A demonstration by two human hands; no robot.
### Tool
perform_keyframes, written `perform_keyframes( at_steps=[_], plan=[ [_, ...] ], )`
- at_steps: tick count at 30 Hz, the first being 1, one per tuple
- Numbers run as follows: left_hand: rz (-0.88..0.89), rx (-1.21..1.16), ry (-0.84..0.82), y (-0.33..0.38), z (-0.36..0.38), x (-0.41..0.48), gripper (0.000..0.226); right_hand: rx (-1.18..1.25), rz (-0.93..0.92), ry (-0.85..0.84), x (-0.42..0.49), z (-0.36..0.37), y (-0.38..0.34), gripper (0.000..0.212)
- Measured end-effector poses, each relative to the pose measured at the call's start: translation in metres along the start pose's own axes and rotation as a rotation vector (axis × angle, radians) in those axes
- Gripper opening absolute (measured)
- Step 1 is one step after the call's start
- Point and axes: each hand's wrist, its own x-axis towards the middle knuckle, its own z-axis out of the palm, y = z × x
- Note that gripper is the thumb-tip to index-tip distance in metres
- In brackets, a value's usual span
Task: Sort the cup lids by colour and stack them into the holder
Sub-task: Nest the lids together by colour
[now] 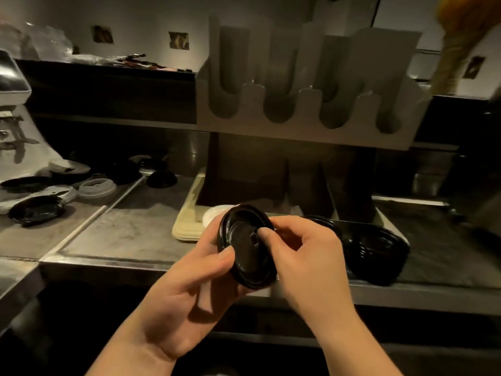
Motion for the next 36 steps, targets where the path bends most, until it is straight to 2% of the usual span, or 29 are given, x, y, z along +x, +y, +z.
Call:
perform_keyframes(
  at_steps=[1,6,9,12,14,19,27,31,36],
  plan=[
    [-0.016,-0.012,-0.039,-0.008,0.003,0.004,0.076,0.015,0.023,0.029,-0.002,-0.008,0.005,0.015],
    [-0.110,-0.185,0.031,-0.040,0.021,0.024,0.083,0.043,0.158,0.115,-0.005,-0.054,0.025,0.009],
    [-0.154,-0.241,0.060,-0.051,0.035,0.033,0.079,0.103,0.307,0.293,0.009,-0.103,0.050,0.007],
    [-0.142,-0.241,0.125,-0.061,0.046,0.040,0.068,0.124,0.477,0.529,0.029,-0.157,0.084,0.016],
    [-0.143,-0.241,0.161,-0.066,0.054,0.045,0.062,0.070,0.510,0.569,0.038,-0.180,0.106,0.023],
    [-0.137,-0.210,0.239,-0.077,0.072,0.058,0.054,-0.090,0.487,0.394,0.052,-0.187,0.134,0.018],
    [-0.151,-0.136,0.298,-0.083,0.075,0.071,0.055,-0.462,0.447,0.165,0.068,-0.172,0.144,0.025],
    [-0.055,-0.116,0.348,-0.075,0.067,0.073,0.055,-0.584,0.462,0.121,0.069,-0.167,0.147,0.028],
    [0.010,0.073,0.414,-0.071,0.057,0.083,0.058,-0.699,0.456,0.112,0.071,-0.162,0.142,0.031]
  ],
)
